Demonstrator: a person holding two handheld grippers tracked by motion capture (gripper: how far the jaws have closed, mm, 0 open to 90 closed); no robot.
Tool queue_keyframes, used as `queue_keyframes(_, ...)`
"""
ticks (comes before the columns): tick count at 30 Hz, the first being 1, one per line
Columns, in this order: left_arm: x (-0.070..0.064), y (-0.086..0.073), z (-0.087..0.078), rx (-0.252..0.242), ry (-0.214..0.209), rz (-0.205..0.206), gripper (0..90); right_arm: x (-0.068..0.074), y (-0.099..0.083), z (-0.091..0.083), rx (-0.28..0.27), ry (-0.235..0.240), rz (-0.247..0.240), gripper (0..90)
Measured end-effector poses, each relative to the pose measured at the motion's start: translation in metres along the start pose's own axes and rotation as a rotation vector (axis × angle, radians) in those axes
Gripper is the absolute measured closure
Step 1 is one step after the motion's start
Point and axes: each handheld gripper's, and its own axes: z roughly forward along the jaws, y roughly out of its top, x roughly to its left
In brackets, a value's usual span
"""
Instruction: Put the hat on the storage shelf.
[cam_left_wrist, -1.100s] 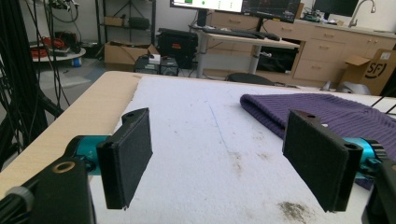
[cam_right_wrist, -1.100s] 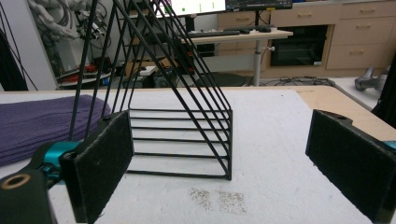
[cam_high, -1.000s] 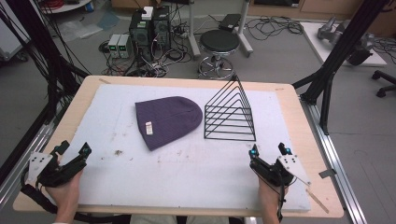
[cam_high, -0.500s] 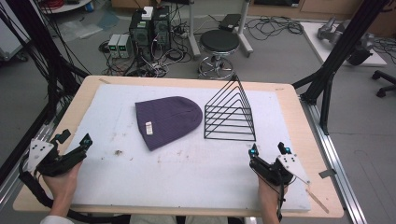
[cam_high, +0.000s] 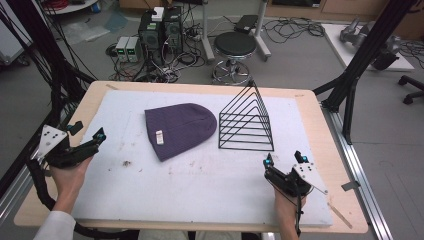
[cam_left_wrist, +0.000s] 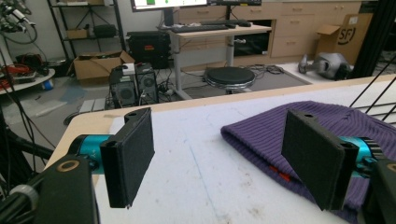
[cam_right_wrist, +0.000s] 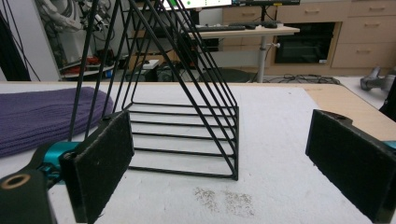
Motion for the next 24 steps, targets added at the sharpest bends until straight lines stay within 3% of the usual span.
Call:
queue_keyframes(9, -0.009, 0.024, 0.026, 0.043, -0.081, 0.035, 29.2, 0.003, 0.000, 0.005, 0.012, -0.003, -0.008, 6.9)
queue_keyframes(15, -0.015, 0.047, 0.048, 0.092, -0.175, 0.055, 25.0, 0.006, 0.000, 0.007, 0.014, -0.002, -0.011, 6.9)
queue_keyframes(19, -0.023, 0.061, 0.070, 0.150, -0.247, 0.082, 24.0, 0.007, 0.000, 0.009, 0.017, 0.001, -0.014, 6.8)
queue_keyframes(24, -0.036, 0.073, 0.098, 0.193, -0.280, 0.129, 22.1, 0.008, 0.001, 0.008, 0.012, 0.006, -0.016, 6.8)
